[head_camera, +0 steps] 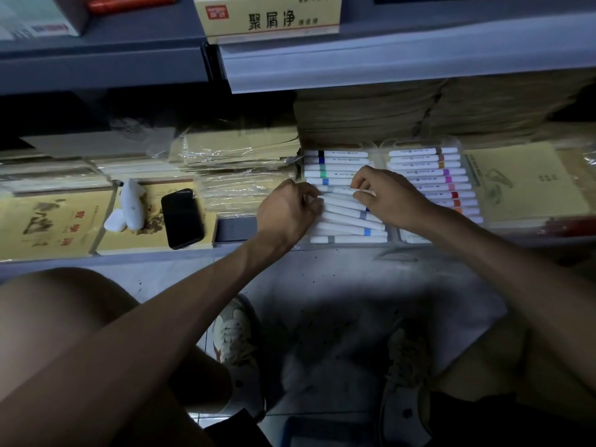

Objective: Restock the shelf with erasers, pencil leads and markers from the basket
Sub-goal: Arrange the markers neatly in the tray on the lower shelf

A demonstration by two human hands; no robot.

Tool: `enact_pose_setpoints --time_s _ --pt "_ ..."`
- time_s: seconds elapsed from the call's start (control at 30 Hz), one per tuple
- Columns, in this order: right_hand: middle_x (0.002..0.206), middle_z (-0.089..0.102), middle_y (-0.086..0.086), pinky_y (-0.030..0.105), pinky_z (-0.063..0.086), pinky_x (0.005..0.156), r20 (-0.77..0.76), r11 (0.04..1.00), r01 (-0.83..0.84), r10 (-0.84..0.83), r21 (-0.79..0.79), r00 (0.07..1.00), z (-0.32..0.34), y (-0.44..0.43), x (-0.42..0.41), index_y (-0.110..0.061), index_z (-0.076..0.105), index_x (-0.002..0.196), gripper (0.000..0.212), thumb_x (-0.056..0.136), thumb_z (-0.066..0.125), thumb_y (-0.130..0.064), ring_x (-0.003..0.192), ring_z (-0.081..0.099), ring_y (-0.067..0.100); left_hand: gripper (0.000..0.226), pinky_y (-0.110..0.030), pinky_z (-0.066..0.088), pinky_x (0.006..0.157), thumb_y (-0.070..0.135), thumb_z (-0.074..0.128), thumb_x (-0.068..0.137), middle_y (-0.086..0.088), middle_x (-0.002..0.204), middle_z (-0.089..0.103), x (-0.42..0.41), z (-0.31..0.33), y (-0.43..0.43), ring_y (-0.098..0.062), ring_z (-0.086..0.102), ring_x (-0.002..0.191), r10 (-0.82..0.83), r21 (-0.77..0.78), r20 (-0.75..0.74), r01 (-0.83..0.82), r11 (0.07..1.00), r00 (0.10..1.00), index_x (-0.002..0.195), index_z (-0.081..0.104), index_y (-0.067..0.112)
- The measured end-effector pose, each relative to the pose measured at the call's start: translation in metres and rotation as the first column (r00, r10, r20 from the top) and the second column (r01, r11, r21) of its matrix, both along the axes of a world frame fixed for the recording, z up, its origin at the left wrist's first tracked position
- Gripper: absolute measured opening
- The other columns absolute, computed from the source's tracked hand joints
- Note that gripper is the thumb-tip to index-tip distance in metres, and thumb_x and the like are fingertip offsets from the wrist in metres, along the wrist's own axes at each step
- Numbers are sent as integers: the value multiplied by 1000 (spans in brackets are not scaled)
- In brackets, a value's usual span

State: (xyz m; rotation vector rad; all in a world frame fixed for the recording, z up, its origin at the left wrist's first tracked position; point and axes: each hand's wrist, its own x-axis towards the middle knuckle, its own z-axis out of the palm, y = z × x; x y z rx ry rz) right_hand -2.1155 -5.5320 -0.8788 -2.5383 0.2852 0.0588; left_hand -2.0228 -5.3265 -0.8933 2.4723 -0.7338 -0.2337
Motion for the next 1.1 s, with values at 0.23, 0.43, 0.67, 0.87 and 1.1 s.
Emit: enact_pose_setpoints --time_s 0.23,0.43,0.67,0.87,1.1 --pt "97 65 -3 41 55 80 89 996 -15 22 -83 996 -2 -1 2 -22 68 99 12 90 73 -15 91 63 16 19 -25 48 67 42 79 83 13 84 71 -1 7 -2 -10 68 82 81 -87 -171 -97 991 982 97 78 29" --pt "110 70 1 37 52 84 113 970 -56 85 -237 990 0 0 3 -17 77 109 18 92 73 -18 105 63 22 14 -29 54 68 39 64 88 12 84 75 -10 12 5 -10 69 78 22 -96 -159 -38 995 987 76 69 35" --pt "105 72 1 35 52 80 99 964 -25 53 -263 994 2 2 3 -17 77 104 14 90 76 -17 95 67 23 20 -28 51 56 29 74 92 -1 82 73 5 7 4 -13 65 66 292 -190 -432 -403 895 853 97 68 10" --pt "100 73 -1 36 55 81 92 980 13 5 -201 996 1 1 5 -16 80 98 11 88 78 -15 88 68 19 40 -21 52 44 23 82 87 -13 90 73 8 11 -2 -22 63 64 264 -152 -797 -602 784 544 112 72 -8" --pt "101 74 -1 32 53 79 96 980 16 3 -200 995 0 0 6 -17 81 97 10 87 79 -16 88 68 18 47 -32 59 65 33 92 76 -10 84 75 13 7 -8 -22 62 68 289 -109 -796 -596 795 532 106 75 1"
